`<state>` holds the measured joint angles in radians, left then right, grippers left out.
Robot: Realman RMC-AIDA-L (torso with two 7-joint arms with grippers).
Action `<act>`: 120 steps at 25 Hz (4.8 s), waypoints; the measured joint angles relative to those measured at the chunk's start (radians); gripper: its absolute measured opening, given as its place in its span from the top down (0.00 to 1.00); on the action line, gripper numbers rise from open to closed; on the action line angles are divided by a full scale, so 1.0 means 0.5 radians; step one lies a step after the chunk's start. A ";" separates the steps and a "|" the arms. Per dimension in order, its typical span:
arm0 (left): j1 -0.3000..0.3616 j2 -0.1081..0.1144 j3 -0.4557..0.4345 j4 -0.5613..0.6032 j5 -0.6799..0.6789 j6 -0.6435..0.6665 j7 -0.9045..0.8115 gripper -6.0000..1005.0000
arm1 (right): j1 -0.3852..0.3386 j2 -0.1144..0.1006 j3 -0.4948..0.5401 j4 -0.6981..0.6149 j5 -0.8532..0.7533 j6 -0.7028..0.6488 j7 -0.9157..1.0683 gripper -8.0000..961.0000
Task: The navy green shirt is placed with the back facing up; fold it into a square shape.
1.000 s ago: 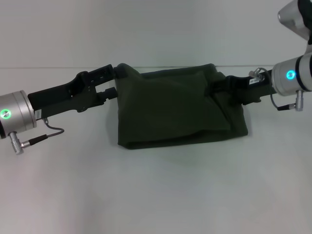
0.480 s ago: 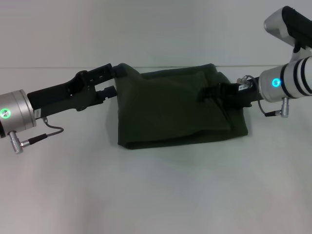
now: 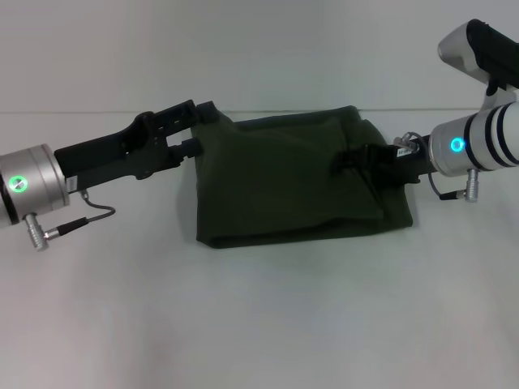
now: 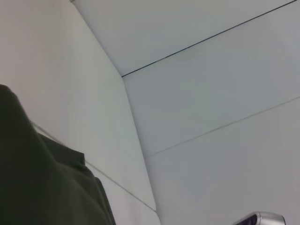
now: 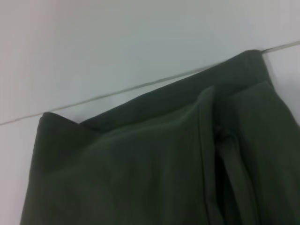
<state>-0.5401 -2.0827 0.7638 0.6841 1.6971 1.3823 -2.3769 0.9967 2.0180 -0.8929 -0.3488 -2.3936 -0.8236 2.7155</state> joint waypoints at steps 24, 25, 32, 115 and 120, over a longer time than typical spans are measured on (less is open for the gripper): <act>-0.025 -0.012 -0.006 -0.006 -0.001 -0.034 0.011 0.13 | -0.008 0.004 -0.021 -0.023 0.059 0.021 -0.059 0.69; -0.025 -0.012 -0.006 -0.006 -0.001 -0.034 0.011 0.13 | -0.008 0.005 -0.021 -0.023 0.059 0.023 -0.060 0.72; -0.024 -0.013 -0.039 -0.006 -0.001 -0.034 0.011 0.13 | -0.010 0.004 -0.011 -0.044 0.068 0.011 -0.084 0.89; -0.014 -0.032 0.076 -0.306 0.222 -0.206 -0.349 0.13 | -1.261 -0.108 1.056 -0.576 1.611 -1.564 -1.281 0.21; -0.030 -0.086 0.077 -0.394 0.265 -0.423 -0.406 0.13 | -1.238 -0.117 1.096 -0.569 1.614 -1.583 -1.263 0.11</act>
<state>-0.5550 -2.1255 0.8024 0.4872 1.8296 1.1706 -2.5797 0.3778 1.9593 -0.3451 -0.6334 -1.5865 -1.6150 2.0843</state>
